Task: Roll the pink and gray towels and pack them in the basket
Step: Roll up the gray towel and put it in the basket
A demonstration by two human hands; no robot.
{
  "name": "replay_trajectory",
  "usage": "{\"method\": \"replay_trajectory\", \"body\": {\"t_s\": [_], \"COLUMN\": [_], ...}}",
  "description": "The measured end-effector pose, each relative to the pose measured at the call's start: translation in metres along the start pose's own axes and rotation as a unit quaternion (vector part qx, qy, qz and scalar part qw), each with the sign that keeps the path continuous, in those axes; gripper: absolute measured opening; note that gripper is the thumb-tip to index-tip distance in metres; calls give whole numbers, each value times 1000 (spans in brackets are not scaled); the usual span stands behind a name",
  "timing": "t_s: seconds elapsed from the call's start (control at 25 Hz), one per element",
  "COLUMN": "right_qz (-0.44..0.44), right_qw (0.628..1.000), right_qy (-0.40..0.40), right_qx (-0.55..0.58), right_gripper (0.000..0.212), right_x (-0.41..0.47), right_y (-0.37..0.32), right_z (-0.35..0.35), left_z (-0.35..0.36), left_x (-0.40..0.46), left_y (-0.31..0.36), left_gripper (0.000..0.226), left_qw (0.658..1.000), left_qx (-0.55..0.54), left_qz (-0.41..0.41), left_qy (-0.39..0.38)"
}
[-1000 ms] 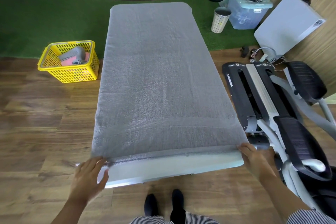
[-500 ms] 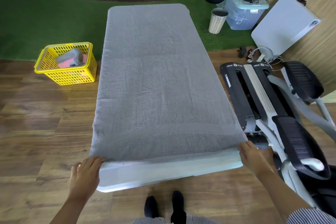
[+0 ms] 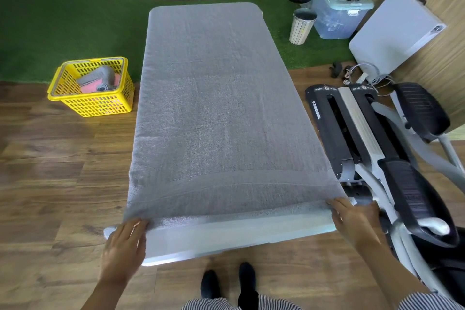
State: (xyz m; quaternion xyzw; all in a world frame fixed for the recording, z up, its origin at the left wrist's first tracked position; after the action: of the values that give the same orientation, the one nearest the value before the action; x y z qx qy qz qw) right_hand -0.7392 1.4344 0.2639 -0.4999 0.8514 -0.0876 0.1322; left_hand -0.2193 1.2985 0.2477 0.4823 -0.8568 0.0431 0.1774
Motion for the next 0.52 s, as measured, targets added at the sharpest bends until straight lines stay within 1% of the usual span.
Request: {"method": "replay_trajectory", "body": {"t_s": [0.04, 0.12, 0.16, 0.2, 0.32, 0.4, 0.52], "right_qz": [3, 15, 16, 24, 63, 88, 92], "right_qw": [1000, 1000, 1000, 1000, 998, 996, 994], "right_qy": [-6, -15, -1, 13, -6, -30, -52], "right_qx": [-6, -7, -3, 1, 6, 12, 19], "right_gripper": [36, 38, 37, 34, 24, 21, 23], "right_x": [1, 5, 6, 5, 5, 7, 2], "right_y": [0, 2, 2, 0, -2, -6, -23], "right_z": [0, 1, 1, 0, -4, -10, -18], "left_z": [1, -1, -4, -5, -9, -6, -5], "left_x": [0, 0, -1, -2, -1, 4, 16], "left_y": [-1, 1, 2, 1, -3, -5, -1], "left_gripper": [34, 41, 44, 46, 49, 46, 30], "left_qw": [1000, 997, 995, 994, 993, 993, 995], "left_qx": [19, 59, 74, 85, 85, 77, 60], "left_qz": [-8, -40, -51, -50, -7, -5, -64], "left_qy": [-5, -23, -39, -48, -80, -87, -55]}}
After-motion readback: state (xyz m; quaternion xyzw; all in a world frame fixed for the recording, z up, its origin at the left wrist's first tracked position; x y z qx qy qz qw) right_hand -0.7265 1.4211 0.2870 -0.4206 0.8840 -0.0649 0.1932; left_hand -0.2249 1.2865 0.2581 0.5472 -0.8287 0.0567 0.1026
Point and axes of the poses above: each hand's wrist, its own x-axis towards the middle knuckle, its own z-axis out of the palm, y = z × x, the point moved 2 cm from there along x, towards the middle knuckle, and after that the axes turned 8 degrees about z, right-handed, at the moved point
